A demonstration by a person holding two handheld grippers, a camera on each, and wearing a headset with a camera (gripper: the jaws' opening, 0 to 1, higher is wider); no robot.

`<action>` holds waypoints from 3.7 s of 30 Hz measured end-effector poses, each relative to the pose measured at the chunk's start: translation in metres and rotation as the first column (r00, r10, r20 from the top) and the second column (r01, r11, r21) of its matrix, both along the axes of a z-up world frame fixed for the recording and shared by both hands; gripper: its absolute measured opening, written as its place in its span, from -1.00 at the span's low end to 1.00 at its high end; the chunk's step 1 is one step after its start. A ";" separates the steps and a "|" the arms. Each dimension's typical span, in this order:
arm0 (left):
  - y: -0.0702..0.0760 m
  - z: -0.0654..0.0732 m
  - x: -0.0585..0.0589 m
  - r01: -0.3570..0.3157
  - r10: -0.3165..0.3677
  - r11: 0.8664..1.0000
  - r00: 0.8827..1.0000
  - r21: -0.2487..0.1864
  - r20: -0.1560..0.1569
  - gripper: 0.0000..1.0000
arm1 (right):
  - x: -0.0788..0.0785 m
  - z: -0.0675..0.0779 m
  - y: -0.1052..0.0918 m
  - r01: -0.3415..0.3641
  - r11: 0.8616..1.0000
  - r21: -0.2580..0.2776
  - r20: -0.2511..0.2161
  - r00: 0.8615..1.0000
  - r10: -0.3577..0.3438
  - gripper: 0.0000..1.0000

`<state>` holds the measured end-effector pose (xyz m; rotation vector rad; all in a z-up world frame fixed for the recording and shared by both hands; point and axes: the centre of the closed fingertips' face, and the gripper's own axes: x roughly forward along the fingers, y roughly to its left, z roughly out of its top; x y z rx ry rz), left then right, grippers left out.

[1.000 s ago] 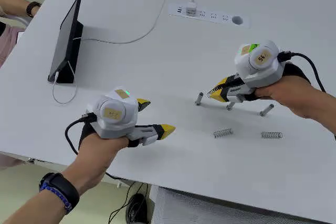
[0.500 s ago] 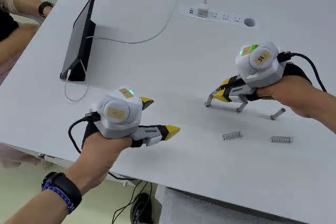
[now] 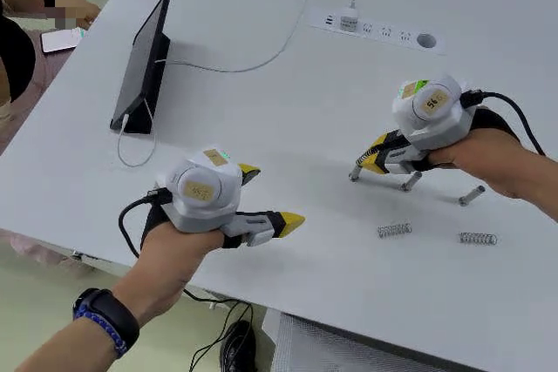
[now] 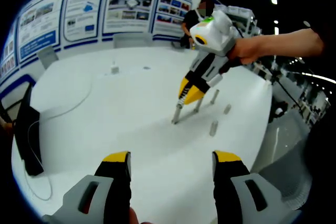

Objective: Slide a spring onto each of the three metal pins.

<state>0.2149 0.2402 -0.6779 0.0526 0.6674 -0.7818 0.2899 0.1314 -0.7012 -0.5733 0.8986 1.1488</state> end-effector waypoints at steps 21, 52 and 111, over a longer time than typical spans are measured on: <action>0.001 -0.001 0.002 -0.004 0.004 1.000 1.000 -0.009 -0.004 0.26 | 0.003 -0.014 0.005 -0.027 0.999 -0.030 0.004 1.000 0.027 -0.75; 0.003 -0.003 0.001 -0.026 0.025 0.999 0.999 -0.022 -0.021 0.25 | 0.000 -0.047 0.005 -0.032 0.997 -0.068 0.010 0.999 0.033 -0.74; -0.021 0.004 -0.007 0.010 -0.012 0.998 1.000 -0.064 -0.029 0.24 | -0.050 -0.008 -0.054 0.432 0.870 0.236 0.022 0.893 -0.450 0.00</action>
